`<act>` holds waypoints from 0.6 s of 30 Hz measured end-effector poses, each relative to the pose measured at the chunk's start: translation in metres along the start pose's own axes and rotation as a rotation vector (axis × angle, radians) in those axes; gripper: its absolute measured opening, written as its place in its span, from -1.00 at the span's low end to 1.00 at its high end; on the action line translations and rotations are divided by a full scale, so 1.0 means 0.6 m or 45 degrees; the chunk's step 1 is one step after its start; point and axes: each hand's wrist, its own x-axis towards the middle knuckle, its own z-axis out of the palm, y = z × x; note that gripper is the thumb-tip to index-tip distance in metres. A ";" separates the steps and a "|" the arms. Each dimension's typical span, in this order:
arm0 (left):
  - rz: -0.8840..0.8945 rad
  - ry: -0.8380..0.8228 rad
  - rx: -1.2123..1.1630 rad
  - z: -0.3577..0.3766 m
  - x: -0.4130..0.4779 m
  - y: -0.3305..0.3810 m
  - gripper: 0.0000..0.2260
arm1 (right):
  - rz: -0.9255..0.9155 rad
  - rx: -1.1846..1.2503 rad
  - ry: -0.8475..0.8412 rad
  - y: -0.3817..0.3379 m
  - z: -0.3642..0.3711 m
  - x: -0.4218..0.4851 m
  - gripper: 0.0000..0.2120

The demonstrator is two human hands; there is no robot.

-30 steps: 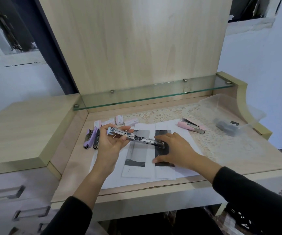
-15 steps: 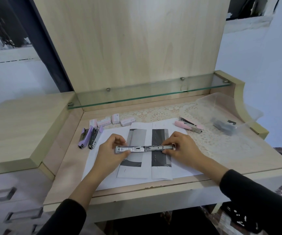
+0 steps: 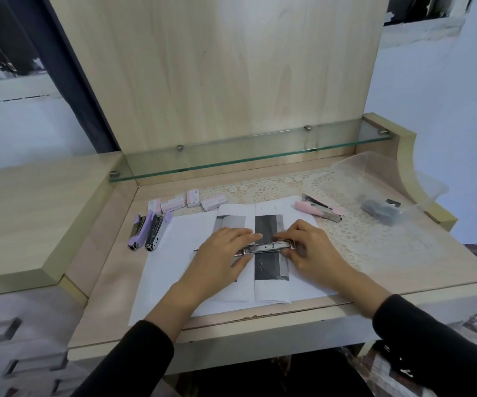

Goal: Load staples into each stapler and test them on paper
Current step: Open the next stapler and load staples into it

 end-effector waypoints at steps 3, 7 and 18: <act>0.070 -0.018 -0.006 0.006 0.010 0.004 -0.67 | -0.009 0.005 0.075 0.002 0.000 0.001 -0.83; 0.057 0.020 -0.042 0.016 0.010 0.006 -0.62 | -0.012 0.018 0.105 0.004 0.003 0.006 -0.87; 0.128 0.018 0.049 0.025 0.010 -0.004 -0.59 | -0.016 0.082 0.176 0.015 0.010 0.010 -0.87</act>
